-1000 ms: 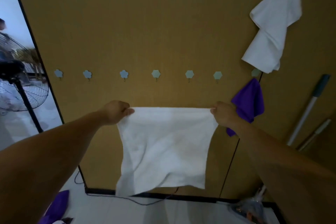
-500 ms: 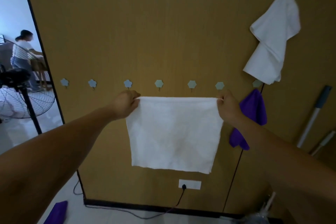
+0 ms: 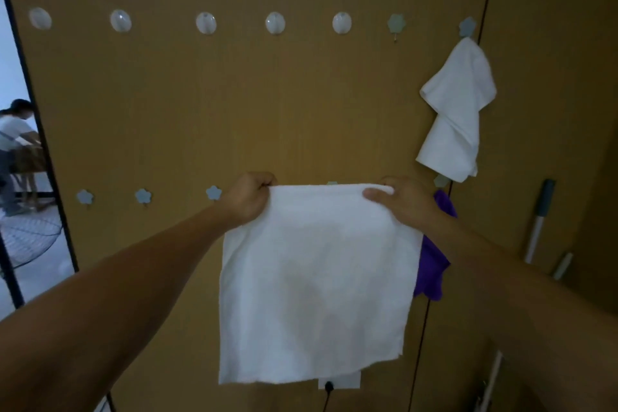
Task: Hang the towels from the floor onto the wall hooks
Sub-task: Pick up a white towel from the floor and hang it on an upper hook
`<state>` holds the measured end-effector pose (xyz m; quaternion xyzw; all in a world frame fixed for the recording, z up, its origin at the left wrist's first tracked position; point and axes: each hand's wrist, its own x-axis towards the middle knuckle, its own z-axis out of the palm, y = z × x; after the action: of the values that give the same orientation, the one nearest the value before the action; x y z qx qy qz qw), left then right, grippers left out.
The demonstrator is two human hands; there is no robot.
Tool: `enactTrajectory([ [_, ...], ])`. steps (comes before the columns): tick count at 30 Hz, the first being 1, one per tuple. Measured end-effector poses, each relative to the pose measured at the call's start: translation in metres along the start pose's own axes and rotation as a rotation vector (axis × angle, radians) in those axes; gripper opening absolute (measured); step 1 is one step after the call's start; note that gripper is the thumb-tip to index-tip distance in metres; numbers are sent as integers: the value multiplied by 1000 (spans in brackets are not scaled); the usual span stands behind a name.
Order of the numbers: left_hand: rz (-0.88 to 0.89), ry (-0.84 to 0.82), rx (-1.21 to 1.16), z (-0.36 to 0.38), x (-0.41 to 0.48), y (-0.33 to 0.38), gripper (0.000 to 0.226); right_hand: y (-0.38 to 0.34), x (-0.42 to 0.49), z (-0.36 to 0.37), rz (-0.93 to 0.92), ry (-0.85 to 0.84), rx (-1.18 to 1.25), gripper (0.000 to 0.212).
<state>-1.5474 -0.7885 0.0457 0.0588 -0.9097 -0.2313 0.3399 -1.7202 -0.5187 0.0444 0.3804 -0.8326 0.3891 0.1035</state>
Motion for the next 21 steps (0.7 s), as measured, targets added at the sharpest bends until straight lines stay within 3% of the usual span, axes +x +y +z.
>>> enactTrajectory([
  [2, -15, -58, -93, 1, 5, 7, 22, -1, 2, -2, 0, 34, 26, 34],
  [4, -14, -108, -115, 0, 13, 15, 31, -5, 2, -6, -41, 110, -31, 36],
  [7, 24, -201, -79, 1, 28, 23, 30, -10, 7, -15, -157, 287, -403, 36],
  [9, 62, -231, -65, 2, 42, 29, 19, -13, 14, -20, -149, 281, -498, 36],
  [14, 131, -191, 205, 15, 89, 49, 20, -3, 45, -35, -82, 265, -359, 34],
  [18, 128, -132, 367, 41, 133, 71, 14, 19, 81, -53, -99, 265, -344, 19],
  [21, 89, -148, 367, 65, 164, 87, 12, 38, 110, -69, -115, 226, -350, 31],
])
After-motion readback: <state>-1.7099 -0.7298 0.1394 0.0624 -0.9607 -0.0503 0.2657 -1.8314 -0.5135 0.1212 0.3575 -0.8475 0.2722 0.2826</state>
